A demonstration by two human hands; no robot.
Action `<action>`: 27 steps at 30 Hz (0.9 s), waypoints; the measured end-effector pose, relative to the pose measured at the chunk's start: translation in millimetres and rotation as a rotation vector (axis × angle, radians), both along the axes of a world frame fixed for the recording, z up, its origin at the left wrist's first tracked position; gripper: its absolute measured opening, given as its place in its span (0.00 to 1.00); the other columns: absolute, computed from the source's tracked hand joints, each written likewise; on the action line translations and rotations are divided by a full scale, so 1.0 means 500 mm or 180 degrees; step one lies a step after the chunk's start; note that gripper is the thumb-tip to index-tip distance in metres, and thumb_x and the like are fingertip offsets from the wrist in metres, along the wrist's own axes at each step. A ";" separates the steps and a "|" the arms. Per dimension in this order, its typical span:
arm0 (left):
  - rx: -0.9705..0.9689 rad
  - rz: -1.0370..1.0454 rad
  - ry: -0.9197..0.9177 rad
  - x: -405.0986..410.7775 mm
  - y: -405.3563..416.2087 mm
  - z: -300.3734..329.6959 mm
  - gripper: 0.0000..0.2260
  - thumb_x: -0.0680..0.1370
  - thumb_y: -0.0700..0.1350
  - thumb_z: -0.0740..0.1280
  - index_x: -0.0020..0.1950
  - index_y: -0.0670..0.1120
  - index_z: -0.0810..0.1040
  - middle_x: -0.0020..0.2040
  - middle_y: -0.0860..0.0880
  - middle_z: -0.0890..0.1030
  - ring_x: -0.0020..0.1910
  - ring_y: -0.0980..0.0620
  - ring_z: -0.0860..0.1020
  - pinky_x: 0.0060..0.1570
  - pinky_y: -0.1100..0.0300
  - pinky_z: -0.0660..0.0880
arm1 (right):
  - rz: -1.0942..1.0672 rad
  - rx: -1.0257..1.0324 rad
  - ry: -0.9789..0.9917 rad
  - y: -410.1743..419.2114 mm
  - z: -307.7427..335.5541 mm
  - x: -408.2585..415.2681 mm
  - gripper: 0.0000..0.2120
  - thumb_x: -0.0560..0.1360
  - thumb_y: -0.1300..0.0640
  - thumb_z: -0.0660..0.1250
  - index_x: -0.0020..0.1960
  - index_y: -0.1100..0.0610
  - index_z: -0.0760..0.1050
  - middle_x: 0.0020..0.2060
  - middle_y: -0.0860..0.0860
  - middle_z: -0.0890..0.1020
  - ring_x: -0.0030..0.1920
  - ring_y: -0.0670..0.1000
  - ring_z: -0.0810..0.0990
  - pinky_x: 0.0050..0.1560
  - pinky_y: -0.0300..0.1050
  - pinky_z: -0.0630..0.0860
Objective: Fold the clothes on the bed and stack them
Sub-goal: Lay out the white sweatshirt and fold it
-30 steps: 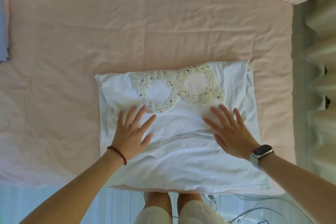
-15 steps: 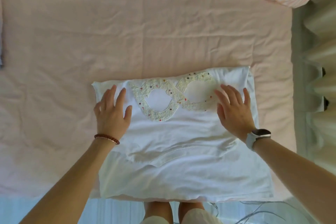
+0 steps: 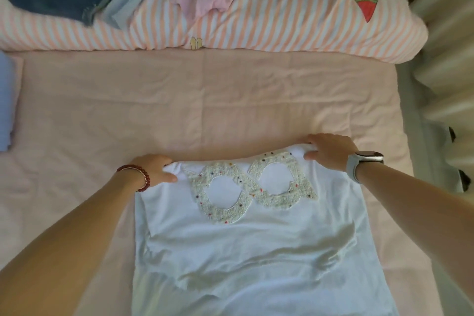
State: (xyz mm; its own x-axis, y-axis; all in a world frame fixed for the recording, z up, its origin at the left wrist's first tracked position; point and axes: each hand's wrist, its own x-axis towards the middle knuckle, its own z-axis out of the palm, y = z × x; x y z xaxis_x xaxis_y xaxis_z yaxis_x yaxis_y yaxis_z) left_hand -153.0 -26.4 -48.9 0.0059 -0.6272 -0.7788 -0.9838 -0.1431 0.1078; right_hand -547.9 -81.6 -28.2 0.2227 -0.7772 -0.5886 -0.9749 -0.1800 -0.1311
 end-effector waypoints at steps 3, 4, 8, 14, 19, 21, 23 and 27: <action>-0.0259 -0.0232 -0.0293 0.002 -0.030 0.028 0.21 0.76 0.56 0.64 0.65 0.47 0.71 0.64 0.48 0.75 0.59 0.47 0.74 0.51 0.58 0.66 | 0.0272 -0.0279 0.0045 -0.001 0.013 -0.002 0.11 0.78 0.50 0.59 0.57 0.52 0.71 0.51 0.49 0.77 0.49 0.54 0.78 0.41 0.43 0.64; -0.0450 -0.0403 -0.0479 -0.003 -0.042 0.043 0.19 0.77 0.56 0.62 0.65 0.49 0.71 0.63 0.49 0.75 0.60 0.48 0.74 0.52 0.58 0.66 | 0.0321 -0.0426 0.0095 -0.009 0.024 -0.005 0.11 0.79 0.49 0.58 0.57 0.53 0.71 0.50 0.49 0.77 0.47 0.54 0.78 0.40 0.43 0.64; -0.1774 -0.0350 -0.0933 -0.027 -0.111 0.112 0.13 0.80 0.52 0.59 0.59 0.47 0.72 0.53 0.47 0.81 0.52 0.45 0.78 0.46 0.55 0.63 | 0.0231 -0.1669 0.0090 -0.065 0.084 -0.006 0.12 0.79 0.52 0.60 0.56 0.58 0.74 0.48 0.56 0.76 0.44 0.59 0.79 0.34 0.45 0.65; -0.3310 -0.0077 -0.0377 -0.046 -0.124 0.192 0.08 0.76 0.40 0.67 0.51 0.36 0.77 0.42 0.35 0.79 0.41 0.36 0.77 0.39 0.48 0.66 | 0.0074 -0.2848 -0.0283 -0.076 0.157 -0.003 0.05 0.74 0.65 0.65 0.47 0.68 0.74 0.40 0.63 0.75 0.35 0.64 0.76 0.27 0.47 0.65; -0.3417 -0.0626 0.0051 -0.031 0.060 0.170 0.06 0.66 0.31 0.67 0.41 0.37 0.78 0.38 0.39 0.81 0.35 0.39 0.80 0.33 0.51 0.73 | 0.0361 -0.2668 -0.0651 0.102 0.136 -0.042 0.12 0.63 0.74 0.72 0.45 0.66 0.76 0.39 0.61 0.79 0.34 0.62 0.78 0.28 0.48 0.73; -0.3227 -0.0938 0.0108 -0.028 0.147 0.143 0.12 0.64 0.34 0.56 0.38 0.39 0.78 0.44 0.41 0.83 0.38 0.41 0.81 0.32 0.54 0.74 | 0.0736 -0.2481 -0.0717 0.185 0.115 -0.063 0.17 0.56 0.76 0.73 0.43 0.65 0.77 0.39 0.59 0.80 0.33 0.60 0.78 0.29 0.48 0.75; -0.2983 -0.1134 0.0153 -0.030 0.220 0.114 0.14 0.65 0.34 0.52 0.35 0.41 0.78 0.50 0.42 0.83 0.42 0.42 0.82 0.33 0.56 0.75 | 0.1073 -0.2202 -0.0693 0.256 0.093 -0.077 0.18 0.54 0.76 0.74 0.40 0.63 0.78 0.38 0.58 0.80 0.32 0.59 0.78 0.29 0.48 0.75; -0.2507 -0.1081 0.0219 -0.047 0.322 0.066 0.18 0.54 0.20 0.69 0.34 0.40 0.76 0.54 0.38 0.81 0.52 0.38 0.80 0.38 0.52 0.79 | 0.1013 -0.1799 -0.0597 0.359 0.052 -0.091 0.18 0.53 0.76 0.73 0.39 0.61 0.79 0.35 0.57 0.79 0.30 0.58 0.76 0.28 0.49 0.74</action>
